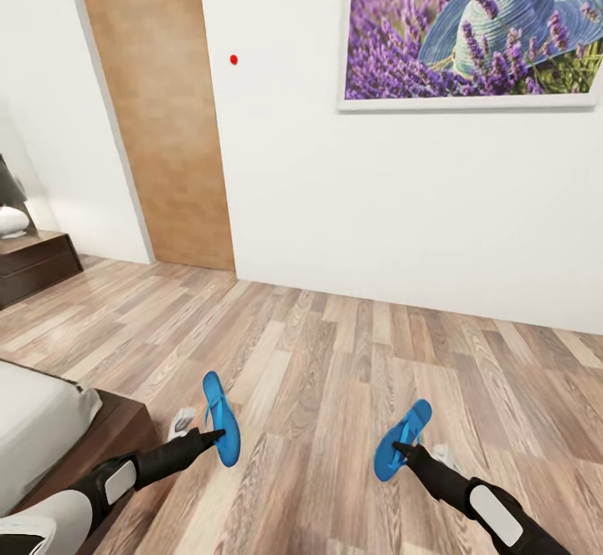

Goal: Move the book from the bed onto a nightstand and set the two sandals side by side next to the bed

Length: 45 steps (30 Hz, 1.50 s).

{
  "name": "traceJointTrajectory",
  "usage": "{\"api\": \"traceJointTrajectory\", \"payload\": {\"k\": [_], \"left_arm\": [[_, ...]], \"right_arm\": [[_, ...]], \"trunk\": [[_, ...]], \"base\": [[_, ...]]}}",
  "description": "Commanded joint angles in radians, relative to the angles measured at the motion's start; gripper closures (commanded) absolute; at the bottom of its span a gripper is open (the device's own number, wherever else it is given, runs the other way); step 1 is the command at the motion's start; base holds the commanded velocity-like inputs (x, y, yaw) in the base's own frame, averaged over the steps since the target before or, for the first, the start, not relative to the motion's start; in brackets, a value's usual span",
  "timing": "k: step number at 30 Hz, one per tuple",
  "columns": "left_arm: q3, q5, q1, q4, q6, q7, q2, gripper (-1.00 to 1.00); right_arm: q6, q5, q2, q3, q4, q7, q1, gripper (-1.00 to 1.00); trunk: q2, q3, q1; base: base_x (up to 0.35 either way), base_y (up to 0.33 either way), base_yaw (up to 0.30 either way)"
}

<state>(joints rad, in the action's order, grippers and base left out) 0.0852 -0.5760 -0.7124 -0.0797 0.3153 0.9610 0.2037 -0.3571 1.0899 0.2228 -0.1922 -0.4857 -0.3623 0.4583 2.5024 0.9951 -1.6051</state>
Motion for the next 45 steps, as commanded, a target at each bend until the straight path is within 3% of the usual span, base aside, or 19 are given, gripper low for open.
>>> {"api": "traceJointTrajectory", "payload": {"k": [1, 45], "left_arm": [[0.005, -0.012, -0.001, 0.000, 0.008, 0.002, 0.000, 1.00], [0.005, -0.012, -0.001, 0.000, 0.008, 0.002, 0.000, 1.00]], "right_arm": [[-0.002, 0.008, 0.001, -0.004, 0.000, -0.002, 0.000, 1.00], [-0.002, 0.008, 0.000, -0.006, -0.001, -0.001, 0.001, 1.00]], "trunk": [[0.000, 0.001, 0.000], [0.000, 0.001, 0.000]], "base": [[0.313, -0.176, 0.224], [0.299, -0.196, 0.227]]}}
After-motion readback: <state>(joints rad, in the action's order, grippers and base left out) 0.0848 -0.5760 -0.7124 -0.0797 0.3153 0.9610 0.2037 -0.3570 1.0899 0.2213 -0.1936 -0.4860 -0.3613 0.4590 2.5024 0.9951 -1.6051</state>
